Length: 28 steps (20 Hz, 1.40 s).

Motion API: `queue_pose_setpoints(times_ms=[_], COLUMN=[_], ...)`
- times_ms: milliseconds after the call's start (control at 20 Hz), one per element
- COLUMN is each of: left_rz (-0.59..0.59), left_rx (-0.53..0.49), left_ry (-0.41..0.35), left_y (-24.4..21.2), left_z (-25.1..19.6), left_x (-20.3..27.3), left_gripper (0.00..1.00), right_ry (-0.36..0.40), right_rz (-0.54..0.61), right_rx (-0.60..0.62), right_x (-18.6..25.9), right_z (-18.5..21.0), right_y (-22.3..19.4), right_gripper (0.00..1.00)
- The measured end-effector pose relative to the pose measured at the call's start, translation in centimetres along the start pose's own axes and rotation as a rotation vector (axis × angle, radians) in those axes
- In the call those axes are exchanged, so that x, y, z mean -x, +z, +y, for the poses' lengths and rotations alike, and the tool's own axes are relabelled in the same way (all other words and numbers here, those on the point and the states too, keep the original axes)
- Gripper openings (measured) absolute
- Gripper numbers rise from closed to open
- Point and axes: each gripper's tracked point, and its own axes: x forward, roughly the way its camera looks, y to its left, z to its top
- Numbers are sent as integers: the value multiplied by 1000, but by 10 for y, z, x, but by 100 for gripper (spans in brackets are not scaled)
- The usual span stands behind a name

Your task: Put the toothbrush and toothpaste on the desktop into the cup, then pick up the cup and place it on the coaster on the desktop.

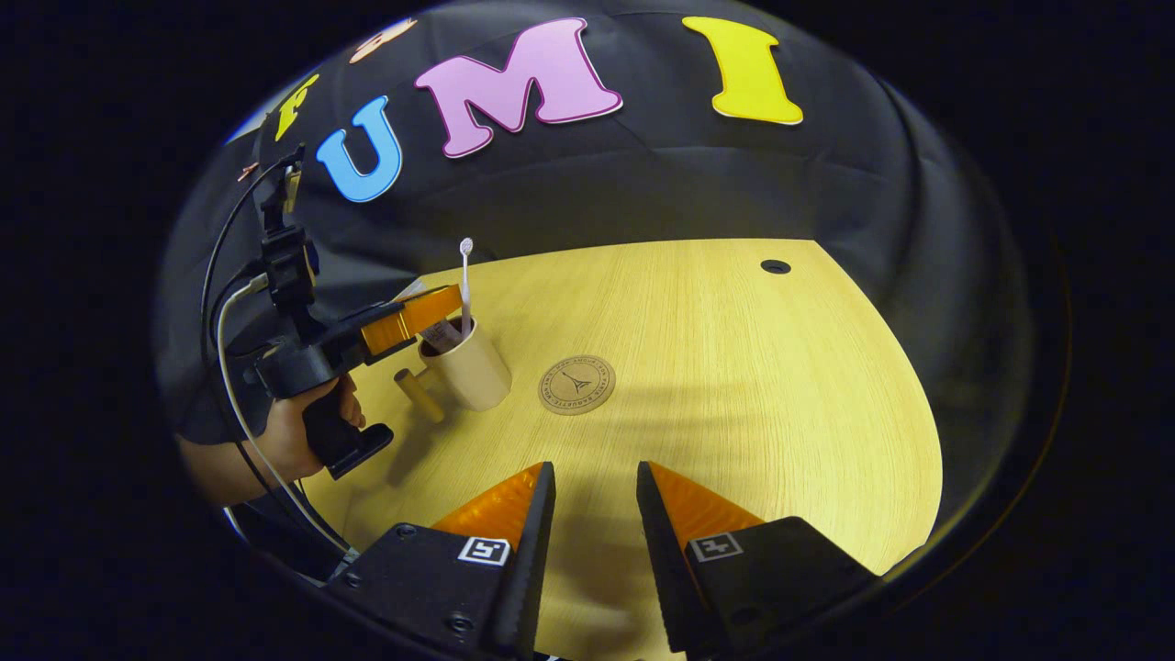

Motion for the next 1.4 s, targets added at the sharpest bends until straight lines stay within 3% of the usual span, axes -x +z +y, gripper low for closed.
queue_pose_setpoints(times_ms=[100,200,300,350,400,450,500,550,600,650,700,950,1200,1250,1300,1350,1400], left_rz=[10,28,59,77,91,109,128,149,173,198,230,408,628,664,697,725,744], left_rx=[-7,-22,-30,-32,-34,-39,-42,-44,-44,-41,-33,29,53,67,83,91,90], left_ry=[-12,-21,-32,-35,-36,-38,-40,-44,-48,-47,-41,-32,-49,-51,-59,-61,-59], left_y=[0,-4,-8,-9,-10,-11,-14,-15,-20,-23,-29,-60,-101,-107,-114,-118,-122], left_z=[-2,-4,-4,-3,-1,1,3,5,7,10,13,24,26,26,24,24,26], left_x=[12,26,41,52,61,69,76,83,88,93,96,93,78,75,72,70,67], left_gripper=[16,24,37,51,53,59,61,64,66,68,70,82,83,83,83,83,83], right_ry=[-4,-9,-11,-10,-9,-8,-6,-4,-3,-3,-4,-12,-45,-52,-61,-75,-88], right_rz=[3,4,6,6,8,10,11,11,12,13,14,8,-17,-21,-25,-25,-27], right_rx=[-5,-9,-14,-15,-15,-14,-17,-21,-24,-27,-28,-50,-81,-92,-101,-108,-112], right_x=[4,9,12,13,14,14,15,15,16,16,17,28,44,48,51,54,58], right_z=[1,2,3,4,5,5,6,6,5,5,5,-3,-24,-30,-36,-42,-49], right_y=[-3,-7,-8,-8,-9,-10,-9,-9,-8,-9,-8,-5,-1,-1,-1,-3,-4], right_gripper=[55,55,55,55,55,46,55,55,46,46,55,55,55,46,46,55,55])
